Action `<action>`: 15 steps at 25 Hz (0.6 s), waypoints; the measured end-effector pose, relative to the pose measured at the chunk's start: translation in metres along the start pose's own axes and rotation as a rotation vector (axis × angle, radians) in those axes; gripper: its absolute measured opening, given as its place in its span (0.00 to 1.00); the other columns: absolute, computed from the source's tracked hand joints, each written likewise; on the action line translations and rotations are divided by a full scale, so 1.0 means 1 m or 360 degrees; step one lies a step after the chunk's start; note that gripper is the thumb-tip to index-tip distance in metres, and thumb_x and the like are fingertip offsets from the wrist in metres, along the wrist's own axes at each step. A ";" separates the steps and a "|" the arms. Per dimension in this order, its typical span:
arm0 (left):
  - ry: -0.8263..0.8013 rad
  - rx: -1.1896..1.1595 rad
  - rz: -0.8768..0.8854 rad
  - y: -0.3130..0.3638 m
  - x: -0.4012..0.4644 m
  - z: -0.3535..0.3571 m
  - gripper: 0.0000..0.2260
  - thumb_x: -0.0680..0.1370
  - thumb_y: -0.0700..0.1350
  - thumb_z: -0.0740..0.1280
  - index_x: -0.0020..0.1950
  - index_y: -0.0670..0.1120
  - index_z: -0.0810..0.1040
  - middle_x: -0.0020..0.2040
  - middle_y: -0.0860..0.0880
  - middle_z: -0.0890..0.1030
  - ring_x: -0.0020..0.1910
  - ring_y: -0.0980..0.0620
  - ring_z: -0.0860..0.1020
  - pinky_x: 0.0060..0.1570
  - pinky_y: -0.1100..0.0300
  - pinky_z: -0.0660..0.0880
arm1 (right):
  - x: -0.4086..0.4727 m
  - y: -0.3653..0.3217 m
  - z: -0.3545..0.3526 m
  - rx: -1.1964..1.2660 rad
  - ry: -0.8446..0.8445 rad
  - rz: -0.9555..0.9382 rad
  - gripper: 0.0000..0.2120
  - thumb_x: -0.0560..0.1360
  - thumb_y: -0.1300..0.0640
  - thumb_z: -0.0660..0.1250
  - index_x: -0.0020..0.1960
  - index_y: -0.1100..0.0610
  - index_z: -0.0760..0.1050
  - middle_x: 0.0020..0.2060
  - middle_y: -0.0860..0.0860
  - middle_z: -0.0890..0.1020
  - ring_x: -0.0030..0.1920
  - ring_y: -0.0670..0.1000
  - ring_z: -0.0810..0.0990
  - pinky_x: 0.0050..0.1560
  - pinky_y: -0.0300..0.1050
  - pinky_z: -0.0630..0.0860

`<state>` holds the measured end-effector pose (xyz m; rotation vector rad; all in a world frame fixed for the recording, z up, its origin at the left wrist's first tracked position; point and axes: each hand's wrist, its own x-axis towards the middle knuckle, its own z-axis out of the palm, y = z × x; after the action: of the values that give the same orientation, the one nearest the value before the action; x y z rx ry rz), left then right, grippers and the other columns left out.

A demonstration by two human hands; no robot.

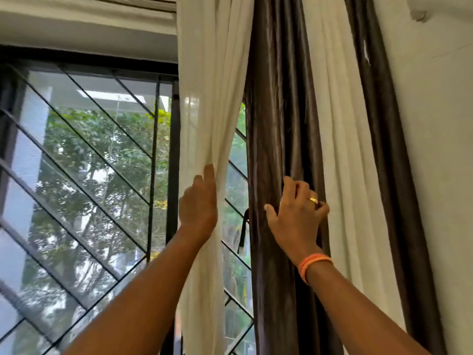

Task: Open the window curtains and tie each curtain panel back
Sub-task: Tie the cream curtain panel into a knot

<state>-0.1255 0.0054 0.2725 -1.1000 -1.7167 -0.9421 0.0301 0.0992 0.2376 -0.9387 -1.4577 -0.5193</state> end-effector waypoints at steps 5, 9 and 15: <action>0.0039 0.0310 -0.0125 -0.084 0.019 -0.042 0.18 0.78 0.33 0.60 0.68 0.37 0.63 0.51 0.36 0.78 0.45 0.33 0.81 0.41 0.42 0.76 | -0.001 -0.023 0.013 -0.0001 -0.0110 -0.0014 0.34 0.68 0.52 0.76 0.69 0.55 0.66 0.59 0.58 0.73 0.54 0.62 0.75 0.49 0.64 0.73; 0.0222 0.0506 -0.0342 -0.175 0.036 -0.089 0.16 0.75 0.28 0.59 0.63 0.33 0.66 0.47 0.30 0.78 0.43 0.27 0.79 0.42 0.35 0.75 | -0.008 -0.038 0.020 -0.0004 -0.0155 -0.0022 0.34 0.69 0.54 0.76 0.70 0.55 0.66 0.60 0.58 0.72 0.55 0.62 0.75 0.45 0.60 0.74; 0.0145 0.0202 -0.0618 -0.188 0.018 -0.076 0.24 0.78 0.33 0.60 0.72 0.39 0.57 0.54 0.32 0.78 0.52 0.30 0.78 0.49 0.40 0.74 | -0.011 -0.056 0.019 0.0070 -0.0257 0.0014 0.34 0.71 0.53 0.74 0.72 0.57 0.63 0.63 0.59 0.70 0.60 0.64 0.73 0.49 0.63 0.76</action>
<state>-0.2853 -0.1194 0.2893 -0.6411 -1.9225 -1.0823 -0.0269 0.0804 0.2369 -0.9694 -1.6031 -0.4108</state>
